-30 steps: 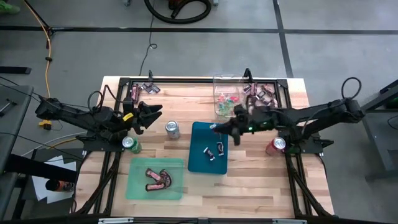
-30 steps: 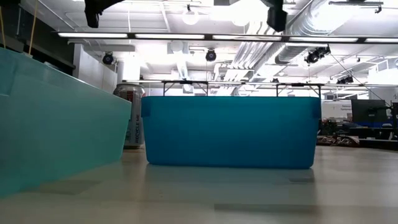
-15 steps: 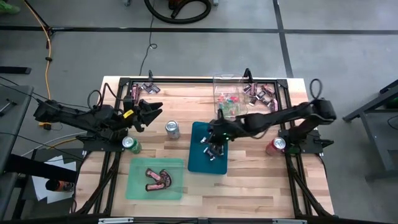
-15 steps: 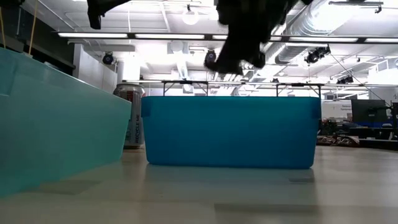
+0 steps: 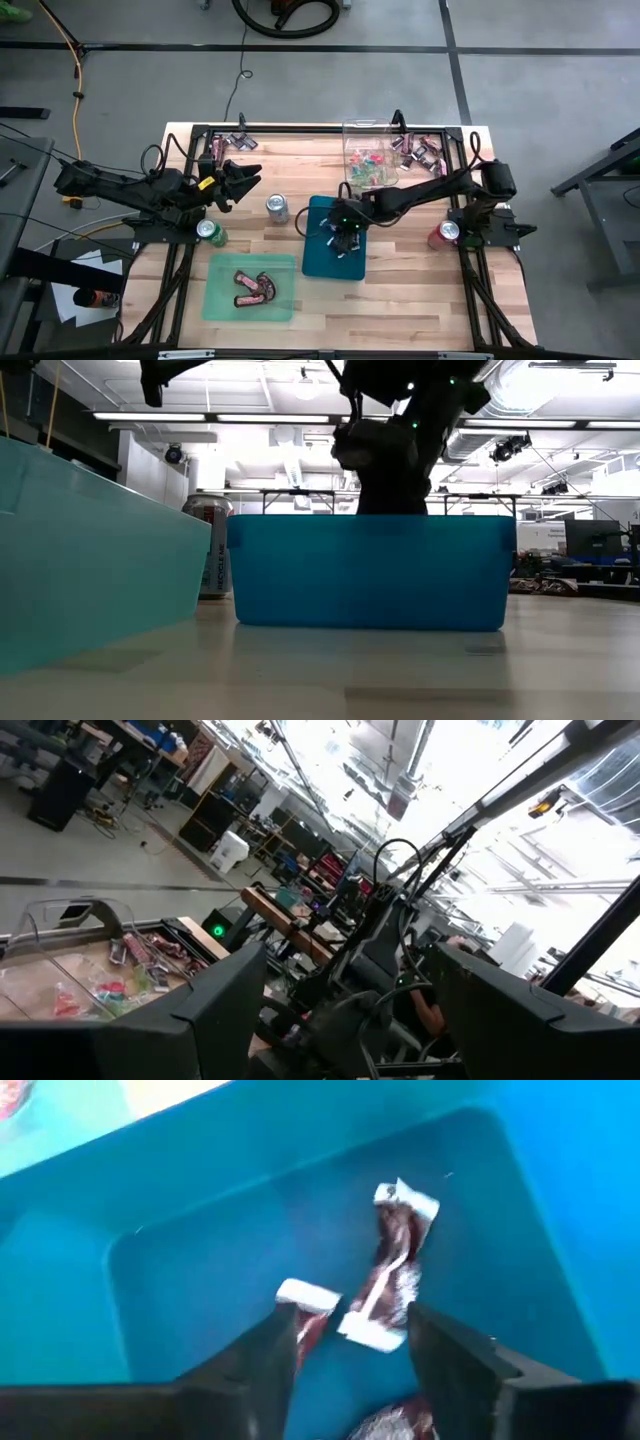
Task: Sort candy
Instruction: Put the brown-white chocolate into the blue bin
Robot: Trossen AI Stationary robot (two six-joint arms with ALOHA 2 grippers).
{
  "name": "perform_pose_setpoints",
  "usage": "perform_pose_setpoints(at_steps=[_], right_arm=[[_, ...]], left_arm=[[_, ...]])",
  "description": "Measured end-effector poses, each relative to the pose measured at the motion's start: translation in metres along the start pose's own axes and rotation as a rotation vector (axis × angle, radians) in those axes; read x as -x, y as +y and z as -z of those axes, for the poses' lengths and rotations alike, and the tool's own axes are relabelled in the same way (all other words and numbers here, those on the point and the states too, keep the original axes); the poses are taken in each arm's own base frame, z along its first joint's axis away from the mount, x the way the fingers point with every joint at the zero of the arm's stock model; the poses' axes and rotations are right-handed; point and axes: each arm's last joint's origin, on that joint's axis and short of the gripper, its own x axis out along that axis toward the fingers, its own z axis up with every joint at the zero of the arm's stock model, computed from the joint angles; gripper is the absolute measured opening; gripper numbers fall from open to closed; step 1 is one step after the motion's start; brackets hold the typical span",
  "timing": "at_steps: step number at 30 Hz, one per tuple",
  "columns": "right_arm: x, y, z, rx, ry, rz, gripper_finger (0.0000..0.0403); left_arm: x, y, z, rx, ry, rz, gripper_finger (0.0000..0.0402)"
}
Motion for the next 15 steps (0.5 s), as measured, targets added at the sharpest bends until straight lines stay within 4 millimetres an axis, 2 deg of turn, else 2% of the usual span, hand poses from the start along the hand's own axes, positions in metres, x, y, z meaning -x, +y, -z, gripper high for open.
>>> perform_pose_setpoints(at_steps=[2,4,9,12,15], right_arm=[[0.01,0.0,-0.008,0.008,-0.003,-0.036,0.0201],[0.028,-0.001,-0.023,-0.008,-0.055,-0.058,0.0207],[0.093,-0.015,-0.061,-0.023,-0.321,0.003,0.0209],[0.128,-0.031,-0.072,-0.045,-0.437,0.061,0.0209],[0.153,-0.049,-0.075,-0.094,-0.508,0.1,0.0209]], left_arm=[[0.0,0.0,0.0,0.003,0.0,-0.001,0.0268],[-0.001,0.0,-0.002,0.025,-0.001,-0.006,0.0268],[-0.014,-0.008,-0.02,-0.017,0.029,-0.06,0.0268],[-0.029,-0.011,-0.037,-0.094,0.112,-0.192,0.0268],[-0.045,-0.004,-0.056,-0.169,0.223,-0.428,0.0268]])
